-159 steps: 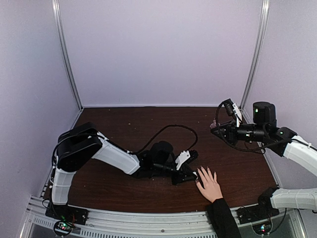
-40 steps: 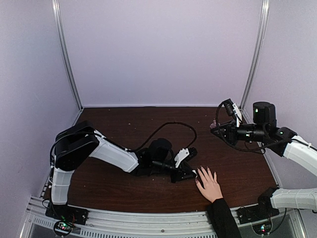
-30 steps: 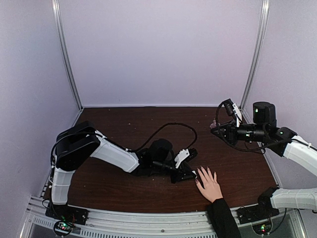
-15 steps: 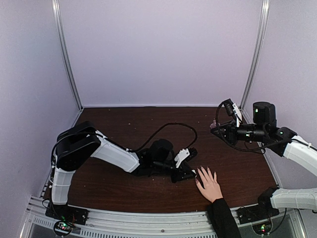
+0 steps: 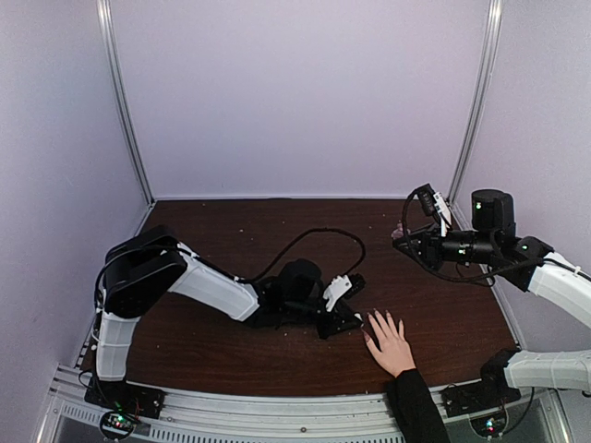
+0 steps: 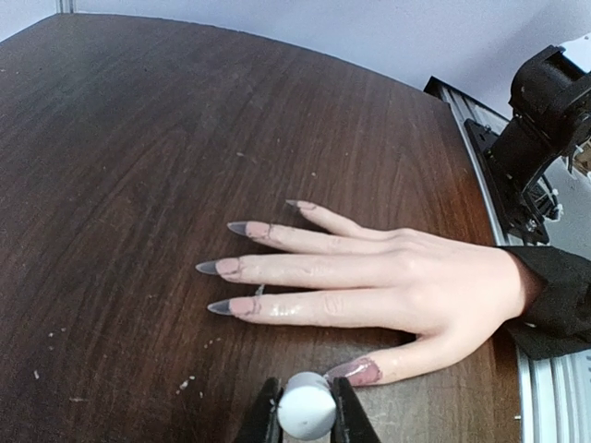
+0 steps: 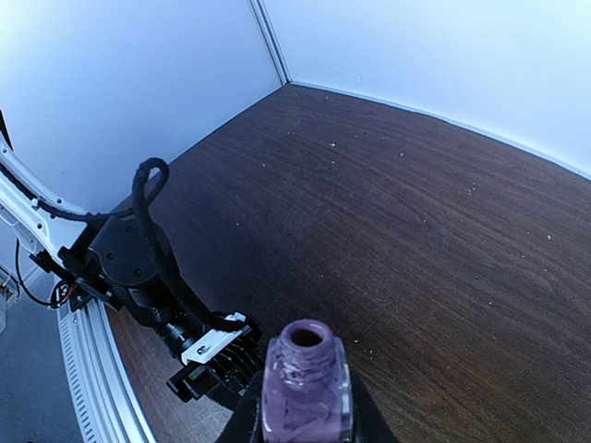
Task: Paint the nails
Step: Paint the nail with the hand.
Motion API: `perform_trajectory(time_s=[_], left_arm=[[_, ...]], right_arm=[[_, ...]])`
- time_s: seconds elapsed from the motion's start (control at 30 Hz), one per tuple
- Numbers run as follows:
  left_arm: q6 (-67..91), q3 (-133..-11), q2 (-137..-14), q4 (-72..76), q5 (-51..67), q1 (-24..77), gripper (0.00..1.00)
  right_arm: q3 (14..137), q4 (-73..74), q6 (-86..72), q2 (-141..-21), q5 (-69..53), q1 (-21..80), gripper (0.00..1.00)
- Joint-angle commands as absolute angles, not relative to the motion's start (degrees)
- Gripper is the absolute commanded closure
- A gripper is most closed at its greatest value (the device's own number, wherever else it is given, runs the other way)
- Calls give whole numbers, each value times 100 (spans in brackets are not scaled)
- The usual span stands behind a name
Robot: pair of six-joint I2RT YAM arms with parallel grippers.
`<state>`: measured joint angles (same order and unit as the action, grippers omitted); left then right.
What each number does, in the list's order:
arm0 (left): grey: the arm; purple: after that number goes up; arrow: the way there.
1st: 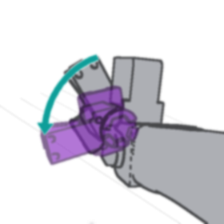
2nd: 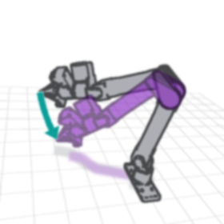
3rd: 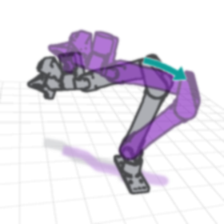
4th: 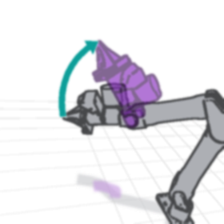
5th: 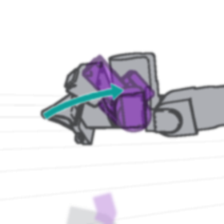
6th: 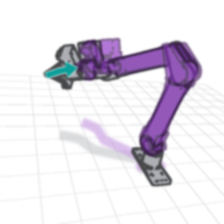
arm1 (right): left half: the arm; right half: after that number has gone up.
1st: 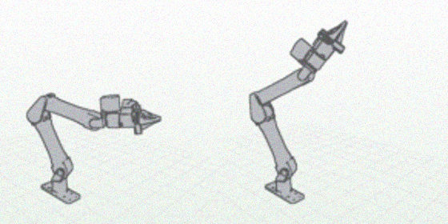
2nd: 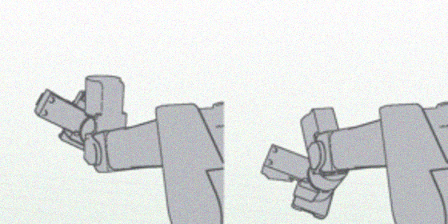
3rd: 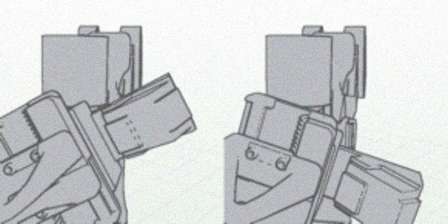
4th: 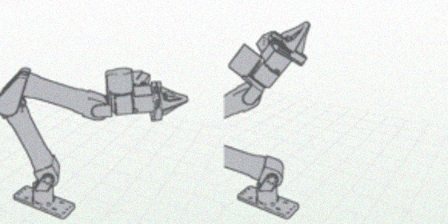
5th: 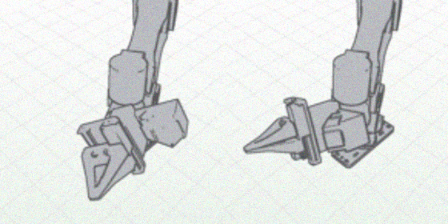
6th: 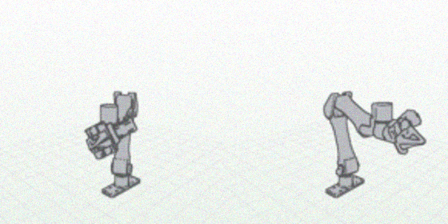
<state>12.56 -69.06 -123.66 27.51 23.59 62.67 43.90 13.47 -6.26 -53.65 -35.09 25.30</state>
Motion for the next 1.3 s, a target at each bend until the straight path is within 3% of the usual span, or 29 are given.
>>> perform_trajectory(time_s=[0.0,0.37,1.27], left_arm=[[1260,-6646,-12058,3290,2308,6231,100],[1303,-6329,-11986,3854,2591,6247,100],[1161,-6847,-12338,3239,3051,6349,100]], right_arm=[[4359,1195,-667,-5310,-3481,2491,100],[4351,1168,-668,-5312,-3489,2493,100],[4351,1169,-666,-5323,-3486,2496,100]])
